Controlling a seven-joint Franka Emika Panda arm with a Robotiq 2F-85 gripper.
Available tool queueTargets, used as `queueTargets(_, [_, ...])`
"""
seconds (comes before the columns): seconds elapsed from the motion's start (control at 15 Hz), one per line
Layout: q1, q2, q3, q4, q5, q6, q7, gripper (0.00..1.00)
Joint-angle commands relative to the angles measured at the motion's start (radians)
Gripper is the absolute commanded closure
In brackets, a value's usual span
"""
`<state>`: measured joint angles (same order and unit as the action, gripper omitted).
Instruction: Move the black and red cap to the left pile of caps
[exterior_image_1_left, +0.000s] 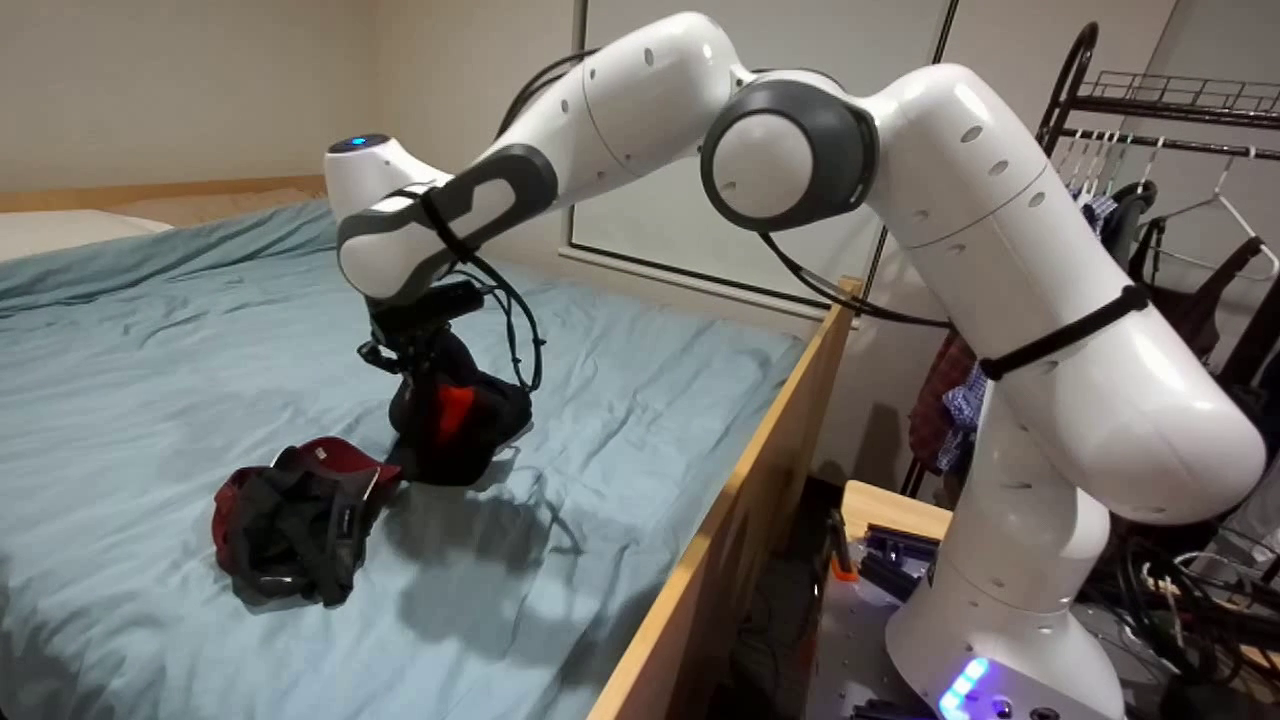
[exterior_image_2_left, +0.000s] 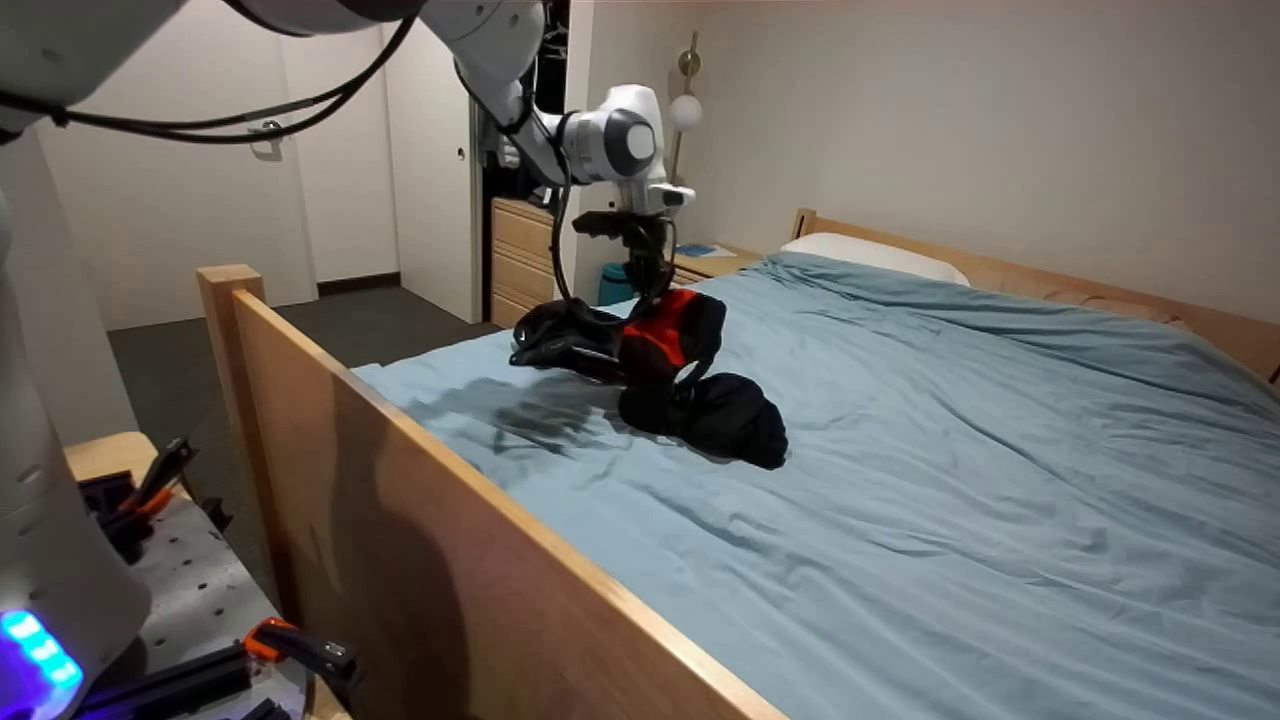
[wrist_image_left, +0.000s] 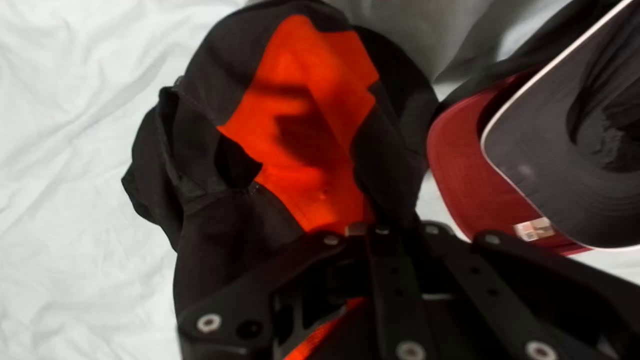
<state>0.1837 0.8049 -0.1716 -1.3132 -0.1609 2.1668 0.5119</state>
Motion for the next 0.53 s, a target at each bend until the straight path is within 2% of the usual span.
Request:
queueTargets(0.0, [0.123, 0.053, -0.031, 0.047, -0.149, -0.022, 0.043, 0.96])
queueTargets(0.33, [0.204, 0.168, 0.000, 0.169, -0.196, -0.088, 0.013, 0.96])
queueTargets(0.47, [0.212, 0.212, 0.016, 0.230, -0.182, -0.125, -0.005, 0.96])
